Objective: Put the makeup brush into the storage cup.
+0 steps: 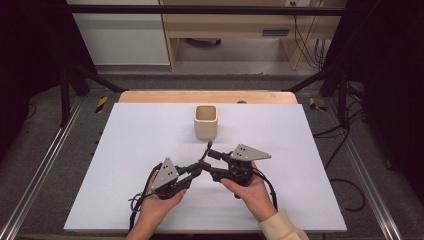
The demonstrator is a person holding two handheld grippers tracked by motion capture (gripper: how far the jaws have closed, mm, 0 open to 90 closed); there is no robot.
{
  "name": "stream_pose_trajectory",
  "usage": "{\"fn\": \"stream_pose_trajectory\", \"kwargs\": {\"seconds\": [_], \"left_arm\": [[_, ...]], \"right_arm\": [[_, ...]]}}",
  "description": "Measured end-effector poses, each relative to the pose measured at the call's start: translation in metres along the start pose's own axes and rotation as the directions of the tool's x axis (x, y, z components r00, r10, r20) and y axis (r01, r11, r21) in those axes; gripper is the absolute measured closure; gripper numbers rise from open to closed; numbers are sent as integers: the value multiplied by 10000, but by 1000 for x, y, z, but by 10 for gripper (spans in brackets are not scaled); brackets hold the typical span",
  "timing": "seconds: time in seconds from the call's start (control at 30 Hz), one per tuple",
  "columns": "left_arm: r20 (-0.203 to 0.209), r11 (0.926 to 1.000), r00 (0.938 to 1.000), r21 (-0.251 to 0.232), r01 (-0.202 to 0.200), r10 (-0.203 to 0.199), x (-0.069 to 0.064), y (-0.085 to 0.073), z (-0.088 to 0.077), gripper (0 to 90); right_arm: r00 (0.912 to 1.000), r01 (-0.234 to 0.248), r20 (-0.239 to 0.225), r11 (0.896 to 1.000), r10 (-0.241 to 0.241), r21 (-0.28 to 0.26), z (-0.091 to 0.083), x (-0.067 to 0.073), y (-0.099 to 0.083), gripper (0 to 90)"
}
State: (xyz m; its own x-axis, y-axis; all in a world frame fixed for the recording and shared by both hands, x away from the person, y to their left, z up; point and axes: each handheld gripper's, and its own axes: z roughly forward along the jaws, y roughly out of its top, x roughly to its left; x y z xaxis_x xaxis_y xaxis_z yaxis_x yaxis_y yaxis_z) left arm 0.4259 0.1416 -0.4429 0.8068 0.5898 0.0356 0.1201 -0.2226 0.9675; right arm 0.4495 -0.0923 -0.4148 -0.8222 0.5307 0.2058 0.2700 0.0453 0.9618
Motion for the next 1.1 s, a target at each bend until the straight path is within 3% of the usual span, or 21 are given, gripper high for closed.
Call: {"fn": "stream_pose_trajectory", "kwargs": {"seconds": [0.6, 1.0, 1.1], "left_arm": [[106, 10000, 9999, 21, -13, 13, 0, 0, 0, 788], [51, 9997, 9999, 189, -153, 152, 1, -3, 2, 784], [-94, 9994, 9998, 305, -170, 173, 2, -3, 3, 722]], "right_arm": [[9995, -59, -309, 9999, 54, -143, 8, -2, -2, 603], [9974, -196, -688, 9998, 197, 16, 10, -2, -5, 779], [9974, -129, -708, 9999, 136, 109, 11, -2, -5, 781]]}}
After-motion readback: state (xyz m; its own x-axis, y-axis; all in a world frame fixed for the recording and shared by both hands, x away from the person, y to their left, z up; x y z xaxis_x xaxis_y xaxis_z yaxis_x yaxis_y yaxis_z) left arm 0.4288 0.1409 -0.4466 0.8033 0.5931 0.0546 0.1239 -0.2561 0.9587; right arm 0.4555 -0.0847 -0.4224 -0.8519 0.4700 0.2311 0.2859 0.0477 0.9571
